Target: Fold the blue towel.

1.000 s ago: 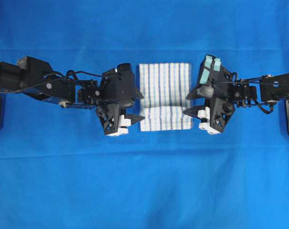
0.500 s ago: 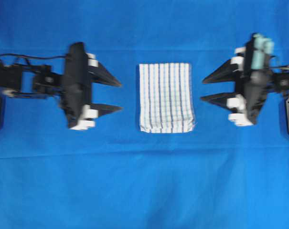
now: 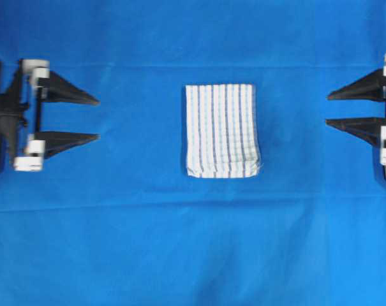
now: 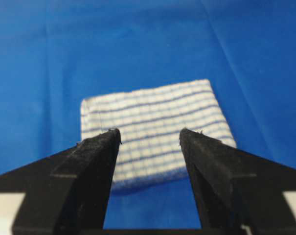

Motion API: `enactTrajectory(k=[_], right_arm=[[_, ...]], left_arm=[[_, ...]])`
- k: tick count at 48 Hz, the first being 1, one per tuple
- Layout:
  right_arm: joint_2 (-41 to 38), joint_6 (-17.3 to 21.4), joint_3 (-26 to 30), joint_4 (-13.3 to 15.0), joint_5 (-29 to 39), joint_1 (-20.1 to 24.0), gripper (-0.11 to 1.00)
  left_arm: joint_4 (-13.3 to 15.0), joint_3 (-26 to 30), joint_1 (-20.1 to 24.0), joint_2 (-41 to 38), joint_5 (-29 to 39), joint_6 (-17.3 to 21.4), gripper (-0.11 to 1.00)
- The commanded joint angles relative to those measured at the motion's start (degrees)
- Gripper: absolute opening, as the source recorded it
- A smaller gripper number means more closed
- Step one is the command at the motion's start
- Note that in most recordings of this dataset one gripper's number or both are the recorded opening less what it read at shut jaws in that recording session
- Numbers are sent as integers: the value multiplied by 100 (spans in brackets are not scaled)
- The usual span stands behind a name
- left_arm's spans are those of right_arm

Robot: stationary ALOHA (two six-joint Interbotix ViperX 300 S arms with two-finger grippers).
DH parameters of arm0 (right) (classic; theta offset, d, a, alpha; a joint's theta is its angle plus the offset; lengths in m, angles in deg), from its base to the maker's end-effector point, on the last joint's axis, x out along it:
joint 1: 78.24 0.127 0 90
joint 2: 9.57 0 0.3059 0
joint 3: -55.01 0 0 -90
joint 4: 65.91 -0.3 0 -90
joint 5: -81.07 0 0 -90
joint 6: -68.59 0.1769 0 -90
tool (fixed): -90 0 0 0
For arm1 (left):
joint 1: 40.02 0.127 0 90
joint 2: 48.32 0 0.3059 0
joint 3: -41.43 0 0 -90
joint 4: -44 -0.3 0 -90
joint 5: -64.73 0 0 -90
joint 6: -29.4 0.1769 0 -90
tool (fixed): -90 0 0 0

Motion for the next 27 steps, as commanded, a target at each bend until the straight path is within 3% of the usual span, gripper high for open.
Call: enactTrajectory(k=[1, 14, 27], right_arm=[[149, -9, -167, 26, -105, 9, 58], [193, 9, -712, 44, -853, -44, 58], [141, 26, -738, 35, -905, -44, 58]], left_arm=[[-9, -193, -9, 404, -62, 9, 66], [-9, -1063, -132, 1538, -44, 9, 66], [-18, -1371, -132, 1934, 114, 0, 66]])
